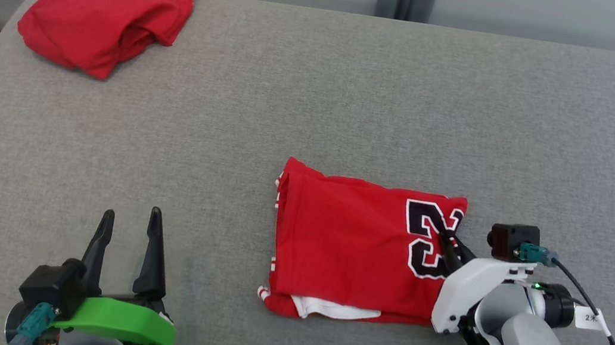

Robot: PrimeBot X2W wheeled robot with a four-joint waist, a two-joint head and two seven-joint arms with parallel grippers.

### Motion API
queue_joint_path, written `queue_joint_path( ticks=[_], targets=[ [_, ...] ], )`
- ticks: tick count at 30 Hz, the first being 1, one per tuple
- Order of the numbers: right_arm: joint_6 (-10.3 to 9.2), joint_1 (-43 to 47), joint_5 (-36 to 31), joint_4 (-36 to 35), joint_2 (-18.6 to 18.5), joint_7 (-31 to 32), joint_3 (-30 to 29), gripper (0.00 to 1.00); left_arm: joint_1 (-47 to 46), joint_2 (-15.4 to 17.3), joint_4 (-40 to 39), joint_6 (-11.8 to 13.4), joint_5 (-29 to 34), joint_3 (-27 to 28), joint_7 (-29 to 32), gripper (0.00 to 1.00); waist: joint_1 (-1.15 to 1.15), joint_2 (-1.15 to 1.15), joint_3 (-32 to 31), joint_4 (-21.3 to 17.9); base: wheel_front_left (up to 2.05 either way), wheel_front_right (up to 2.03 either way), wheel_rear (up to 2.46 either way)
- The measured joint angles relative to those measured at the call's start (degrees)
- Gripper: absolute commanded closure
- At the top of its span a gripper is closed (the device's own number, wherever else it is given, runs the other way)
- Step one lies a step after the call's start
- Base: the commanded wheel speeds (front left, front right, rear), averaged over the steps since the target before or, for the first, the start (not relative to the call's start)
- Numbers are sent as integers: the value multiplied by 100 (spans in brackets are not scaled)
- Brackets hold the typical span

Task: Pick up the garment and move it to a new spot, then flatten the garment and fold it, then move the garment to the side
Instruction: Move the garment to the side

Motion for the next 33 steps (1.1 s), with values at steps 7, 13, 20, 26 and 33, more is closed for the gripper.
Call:
queue_joint_path(
  ticks=[7,13,20,26,33],
  targets=[
    [1,-344,-96,-30,-14,-366,-402,100,-165,-8,-63,-41,137,13,-1,0,0,0,98,-499,0,0,0],
    [1,-492,-153,-132,-26,-683,-854,100,-346,46,-96,-68,221,49,-1,0,0,0,220,-1132,0,0,0],
    [0,-502,-210,-196,-36,-864,-1271,100,-507,121,-77,-92,282,-49,41,0,0,0,380,-1878,0,0,0],
    [0,-524,-219,-171,-31,-931,-1318,100,-549,148,-78,-92,313,-126,77,0,0,0,529,-2347,0,0,0],
    [0,-988,-331,-4,-59,-948,-1209,100,-576,178,-155,-76,312,-137,91,0,0,0,666,-2274,0,0,0]
  ],
)
